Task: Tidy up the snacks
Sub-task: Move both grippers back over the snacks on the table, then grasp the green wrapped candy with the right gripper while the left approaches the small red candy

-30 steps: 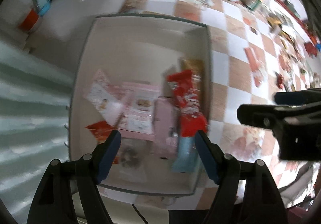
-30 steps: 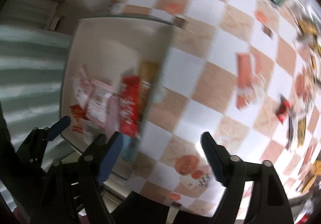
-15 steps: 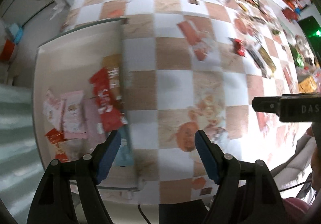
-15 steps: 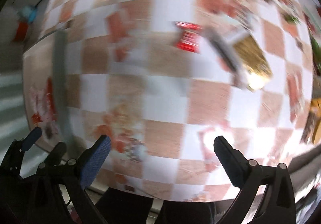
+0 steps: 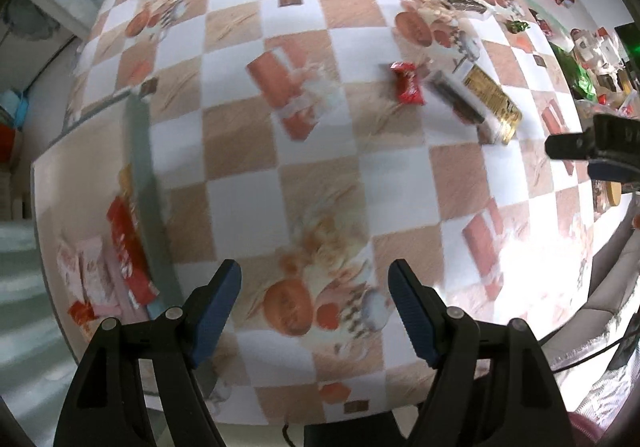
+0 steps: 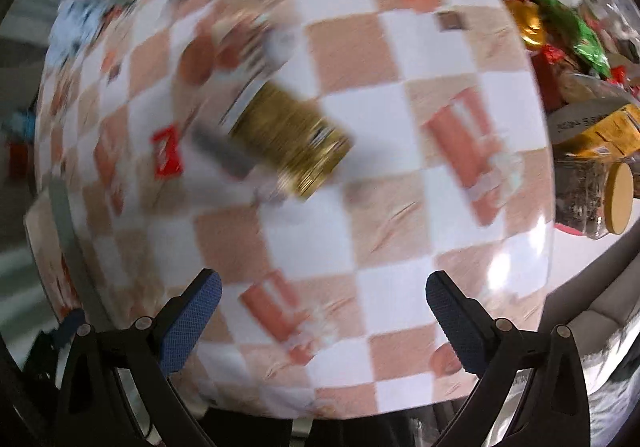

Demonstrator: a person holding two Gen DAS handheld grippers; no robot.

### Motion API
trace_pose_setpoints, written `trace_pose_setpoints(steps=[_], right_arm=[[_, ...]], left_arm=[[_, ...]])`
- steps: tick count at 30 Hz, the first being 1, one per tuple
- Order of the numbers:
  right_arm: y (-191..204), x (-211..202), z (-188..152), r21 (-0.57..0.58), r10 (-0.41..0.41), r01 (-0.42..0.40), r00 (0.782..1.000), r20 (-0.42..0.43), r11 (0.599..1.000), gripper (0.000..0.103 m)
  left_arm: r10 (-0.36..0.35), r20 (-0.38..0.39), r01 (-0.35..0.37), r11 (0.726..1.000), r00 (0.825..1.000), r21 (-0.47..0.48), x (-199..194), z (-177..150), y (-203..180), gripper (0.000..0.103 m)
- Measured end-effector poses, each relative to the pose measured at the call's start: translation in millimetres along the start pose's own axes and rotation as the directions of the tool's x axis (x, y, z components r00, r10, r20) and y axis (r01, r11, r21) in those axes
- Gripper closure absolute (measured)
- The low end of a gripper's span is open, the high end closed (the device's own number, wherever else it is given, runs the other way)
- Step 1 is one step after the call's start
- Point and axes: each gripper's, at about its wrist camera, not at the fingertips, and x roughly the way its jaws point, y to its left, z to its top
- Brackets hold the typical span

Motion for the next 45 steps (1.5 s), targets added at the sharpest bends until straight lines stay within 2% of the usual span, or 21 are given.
trace_pose_setpoints(steps=[5,11,18,22,23,25,32,34,35,37,39,45], right_arm=[[-31.3,-10.0,36.2,0.045,0.006,-0.008,0.999,0.036,0.999,0.000],[-55.5,-11.4,86.7,0.093,-0.050,0.041,0.995,0.089,0.995,0.000],[-81.9,-12.3,146.4,0.209,-0.008,-0.020,0.991,0.133,0.978,0.000],[-89.8,-1.9,173.6,0.233,-0.016,-0.018,0.990,0.143,0.972,0.000],[-90.8,0.1,177.2,0.237,-0.015,-0.020,0.989,0.145,0.971,0.003],[-93.8,4.6,185.4,0.248,-0.012,-0.025,0.989,0.148,0.968,0.024],[-98.4,19.6,202.8,0.302,0.043,-0.077,0.992,0.120,0.950,0.027],[-92.6,19.2,206.6,0.275,0.029,-0.061,0.993,0.118,0.960,0.041],[-90.1,18.9,208.2,0.262,0.020,-0.050,0.993,0.116,0.964,0.045],[-85.9,17.5,211.6,0.235,0.005,-0.034,0.992,0.124,0.971,0.070],[-84.0,16.6,211.9,0.228,0.006,-0.033,0.993,0.121,0.973,0.081],[-82.0,16.9,195.2,0.187,0.057,-0.076,0.993,0.107,0.979,0.083]], left_arm=[[-0.003,0.006,0.003,1.000,1.000,0.001,3.3,22.6,-17.3,0.024],[-0.008,-0.017,0.008,1.000,1.000,0.000,14.3,37.2,-33.9,0.024],[-0.007,-0.041,0.005,1.000,0.999,-0.026,27.5,47.1,-39.3,0.024],[-0.001,-0.048,-0.001,0.999,0.999,-0.039,34.7,59.8,-42.0,0.024],[-0.001,-0.047,-0.001,0.999,0.999,-0.044,35.7,63.0,-41.6,0.024],[-0.003,-0.046,0.000,0.999,0.999,-0.054,37.3,68.6,-40.6,0.024],[-0.004,-0.049,0.001,0.998,0.999,-0.070,36.5,86.4,-39.4,0.024],[-0.001,-0.052,-0.002,0.997,0.999,-0.074,36.3,89.5,-37.0,0.024],[0.000,-0.053,-0.004,0.997,0.999,-0.078,36.4,91.8,-35.7,0.024],[0.001,-0.054,-0.006,0.997,0.999,-0.082,38.6,94.5,-35.9,0.024],[0.005,-0.051,-0.009,0.997,0.999,-0.080,39.7,93.5,-33.9,0.024],[0.003,-0.037,-0.006,0.997,0.999,-0.075,37.9,103.9,-37.5,0.024]])
